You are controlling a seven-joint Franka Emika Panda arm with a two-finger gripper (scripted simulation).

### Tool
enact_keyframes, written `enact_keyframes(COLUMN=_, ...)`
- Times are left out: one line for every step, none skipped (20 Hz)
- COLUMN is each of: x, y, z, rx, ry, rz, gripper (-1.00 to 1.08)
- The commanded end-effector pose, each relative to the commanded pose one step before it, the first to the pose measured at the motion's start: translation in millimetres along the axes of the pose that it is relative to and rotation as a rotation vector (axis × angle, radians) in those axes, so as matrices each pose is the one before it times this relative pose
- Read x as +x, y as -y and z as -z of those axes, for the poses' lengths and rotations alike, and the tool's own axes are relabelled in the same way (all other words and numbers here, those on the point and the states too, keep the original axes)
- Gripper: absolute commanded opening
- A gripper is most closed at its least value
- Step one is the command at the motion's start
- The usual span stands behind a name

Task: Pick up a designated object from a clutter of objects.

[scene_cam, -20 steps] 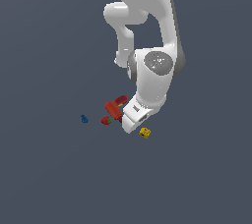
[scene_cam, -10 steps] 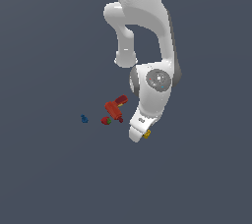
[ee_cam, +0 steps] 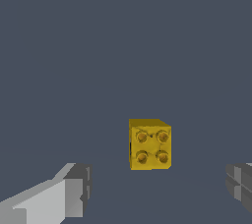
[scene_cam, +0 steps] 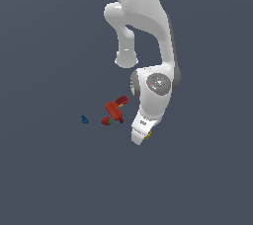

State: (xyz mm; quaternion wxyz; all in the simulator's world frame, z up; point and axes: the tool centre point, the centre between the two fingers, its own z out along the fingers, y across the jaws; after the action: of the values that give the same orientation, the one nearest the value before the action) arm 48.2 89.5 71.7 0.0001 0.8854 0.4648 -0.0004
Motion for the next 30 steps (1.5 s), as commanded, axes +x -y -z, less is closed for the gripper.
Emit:
enact_keyframes(x=-0.17, y=0.17, z=-4.15, rx=0.00029, ry=0.00023, rz=0.00038, gripper=1.0)
enact_keyframes(x=0.03, y=0.14, z=-3.0, rx=-0.00005, ry=-0.00009, rz=0.00048, gripper=1.0)
enact_keyframes(x=-0.02, y=0.13, z=-3.67, rx=-0.00005, ry=-0.00009, rz=0.00048, gripper=1.0)
enact_keyframes(x=-0.06, y=0.13, z=-4.32, rx=-0.00004, ry=-0.00009, rz=0.00048, gripper=1.0)
enact_keyframes(x=-0.1, y=0.12, z=-4.95, rx=-0.00004, ry=-0.00009, rz=0.00048, gripper=1.0)
enact_keyframes(x=-0.05, y=0.19, z=-5.53, rx=-0.00006, ry=-0.00013, rz=0.00068, gripper=1.0)
enact_keyframes(x=-0.11, y=0.09, z=-5.44, rx=-0.00004, ry=-0.0001, rz=0.00048, gripper=1.0)
enact_keyframes(x=-0.03, y=0.07, z=-4.72, rx=-0.00005, ry=-0.0001, rz=0.00048, gripper=1.0)
enact_keyframes(x=0.05, y=0.04, z=-3.98, rx=-0.00006, ry=-0.0001, rz=0.00047, gripper=1.0)
enact_keyframes(x=0.15, y=0.01, z=-3.25, rx=-0.00008, ry=-0.00011, rz=0.00047, gripper=1.0)
enact_keyframes(x=0.03, y=-0.22, z=-2.62, rx=0.0, ry=0.0, rz=0.0, gripper=1.0)
enact_keyframes(x=0.1, y=-0.24, z=-1.94, rx=0.0, ry=0.0, rz=0.0, gripper=1.0)
enact_keyframes(x=0.14, y=-0.22, z=-1.31, rx=0.0, ry=0.0, rz=0.0, gripper=1.0)
enact_keyframes(x=0.13, y=-0.17, z=-0.74, rx=0.0, ry=0.0, rz=0.0, gripper=1.0)
enact_keyframes(x=0.05, y=-0.06, z=-0.23, rx=0.0, ry=0.0, rz=0.0, gripper=1.0)
enact_keyframes(x=0.0, y=0.0, z=0.0, rx=0.0, ry=0.0, rz=0.0, gripper=-1.0)
enact_keyframes(x=0.0, y=0.0, z=0.0, rx=0.0, ry=0.0, rz=0.0, gripper=-1.0)
enact_keyframes(x=0.0, y=0.0, z=0.0, rx=0.0, ry=0.0, rz=0.0, gripper=-1.0)
enact_keyframes(x=0.0, y=0.0, z=0.0, rx=0.0, ry=0.0, rz=0.0, gripper=-1.0)
enact_keyframes(x=0.0, y=0.0, z=0.0, rx=0.0, ry=0.0, rz=0.0, gripper=-1.0)
enact_keyframes(x=0.0, y=0.0, z=0.0, rx=0.0, ry=0.0, rz=0.0, gripper=-1.0)
enact_keyframes(x=0.0, y=0.0, z=0.0, rx=0.0, ry=0.0, rz=0.0, gripper=-1.0)
enact_keyframes(x=0.0, y=0.0, z=0.0, rx=0.0, ry=0.0, rz=0.0, gripper=-1.0)
enact_keyframes(x=0.0, y=0.0, z=0.0, rx=0.0, ry=0.0, rz=0.0, gripper=-1.0)
enact_keyframes(x=0.0, y=0.0, z=0.0, rx=0.0, ry=0.0, rz=0.0, gripper=-1.0)
enact_keyframes(x=-0.09, y=-0.19, z=0.32, rx=-0.00042, ry=-0.00012, rz=-0.00021, gripper=-1.0)
enact_keyframes(x=0.08, y=-0.02, z=0.33, rx=0.0, ry=0.0, rz=0.0, gripper=-1.0)
enact_keyframes(x=0.24, y=-0.07, z=1.0, rx=0.0, ry=0.0, rz=0.0, gripper=-1.0)
enact_keyframes(x=0.39, y=-0.12, z=1.66, rx=0.0, ry=0.0, rz=0.0, gripper=-1.0)
enact_keyframes(x=0.55, y=-0.17, z=2.32, rx=0.0, ry=0.0, rz=0.0, gripper=-1.0)
